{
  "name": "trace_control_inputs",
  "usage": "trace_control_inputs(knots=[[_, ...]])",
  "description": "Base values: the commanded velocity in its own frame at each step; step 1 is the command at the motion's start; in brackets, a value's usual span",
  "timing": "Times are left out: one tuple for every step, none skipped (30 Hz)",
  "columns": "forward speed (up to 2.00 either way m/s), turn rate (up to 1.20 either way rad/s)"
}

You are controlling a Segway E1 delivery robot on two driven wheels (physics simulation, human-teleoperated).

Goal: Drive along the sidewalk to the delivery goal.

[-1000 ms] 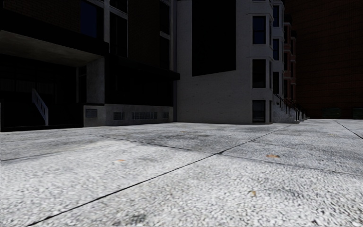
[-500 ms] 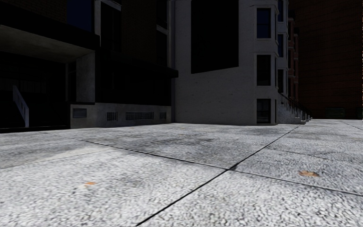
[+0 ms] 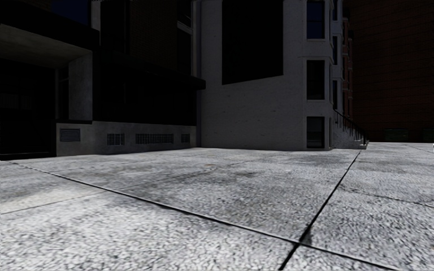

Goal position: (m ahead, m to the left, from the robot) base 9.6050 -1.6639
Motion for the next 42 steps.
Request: trace_control_inputs(knots=[[2.0, -0.21], [2.0, -0.21], [2.0, -0.22], [2.0, -0.22], [2.0, -0.22], [2.0, -0.22], [2.0, -0.22], [2.0, -0.22], [2.0, -0.22], [2.0, -0.22], [2.0, -0.22], [2.0, -0.09], [2.0, -0.09], [2.0, -0.04], [2.0, 0.0], [2.0, 0.0], [2.0, 0.0], [2.0, 0.0], [2.0, 0.0], [2.0, 0.0], [2.0, 0.0], [2.0, 0.0], [2.0, 0.0], [2.0, 0.0], [2.0, 0.0], [2.0, 0.0], [2.0, 0.0], [2.0, 0.0], [2.0, 0.0], [2.0, 0.0], [2.0, 0.0], [2.0, 0.0], [2.0, 0.0], [2.0, 0.0], [2.0, 0.0], [2.0, 0.0], [2.0, 0.0], [2.0, 0.0], [2.0, 0.0], [2.0, 0.0], [2.0, 0.0], [2.0, 0.0]])
